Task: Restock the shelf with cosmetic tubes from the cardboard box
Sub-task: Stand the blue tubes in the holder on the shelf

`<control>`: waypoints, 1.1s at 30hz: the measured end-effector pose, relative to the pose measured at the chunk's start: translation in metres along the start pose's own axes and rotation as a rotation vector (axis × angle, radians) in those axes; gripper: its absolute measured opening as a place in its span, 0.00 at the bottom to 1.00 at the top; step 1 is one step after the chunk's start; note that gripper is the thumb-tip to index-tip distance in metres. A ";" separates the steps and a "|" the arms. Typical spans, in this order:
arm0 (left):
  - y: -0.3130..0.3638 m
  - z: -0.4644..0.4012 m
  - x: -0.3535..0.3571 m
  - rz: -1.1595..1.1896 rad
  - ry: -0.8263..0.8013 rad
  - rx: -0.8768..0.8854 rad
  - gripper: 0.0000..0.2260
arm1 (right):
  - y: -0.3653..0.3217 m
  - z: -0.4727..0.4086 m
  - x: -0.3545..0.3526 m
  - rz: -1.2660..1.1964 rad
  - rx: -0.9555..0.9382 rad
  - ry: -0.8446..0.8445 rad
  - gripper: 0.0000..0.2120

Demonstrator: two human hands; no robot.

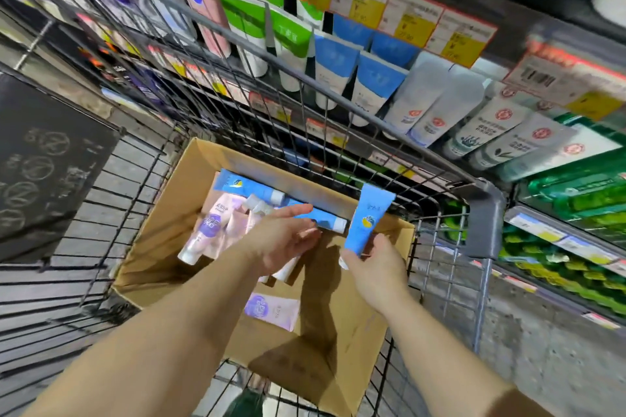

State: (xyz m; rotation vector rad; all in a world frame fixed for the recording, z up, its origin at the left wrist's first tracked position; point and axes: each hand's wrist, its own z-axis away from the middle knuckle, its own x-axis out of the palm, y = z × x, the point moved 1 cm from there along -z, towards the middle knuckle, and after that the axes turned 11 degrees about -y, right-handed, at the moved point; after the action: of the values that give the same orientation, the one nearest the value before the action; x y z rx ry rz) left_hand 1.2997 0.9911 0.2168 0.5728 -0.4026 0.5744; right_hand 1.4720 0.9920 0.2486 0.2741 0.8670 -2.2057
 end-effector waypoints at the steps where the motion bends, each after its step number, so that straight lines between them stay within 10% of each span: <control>1: -0.010 -0.007 0.005 0.060 -0.022 -0.044 0.12 | 0.000 0.000 0.000 -0.035 -0.010 0.022 0.13; 12: -0.044 -0.038 0.016 0.185 0.117 0.114 0.15 | 0.004 0.001 0.001 -0.175 -0.095 0.033 0.11; 33: 0.041 0.160 0.091 -0.767 -0.109 0.465 0.09 | -0.076 0.137 -0.081 -0.136 -0.209 0.103 0.14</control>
State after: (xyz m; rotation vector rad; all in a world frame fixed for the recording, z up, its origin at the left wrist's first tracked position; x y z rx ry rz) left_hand 1.3133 0.9583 0.4014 1.1371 -0.1216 -0.1148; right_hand 1.4846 0.9852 0.4245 0.2354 1.1950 -2.2173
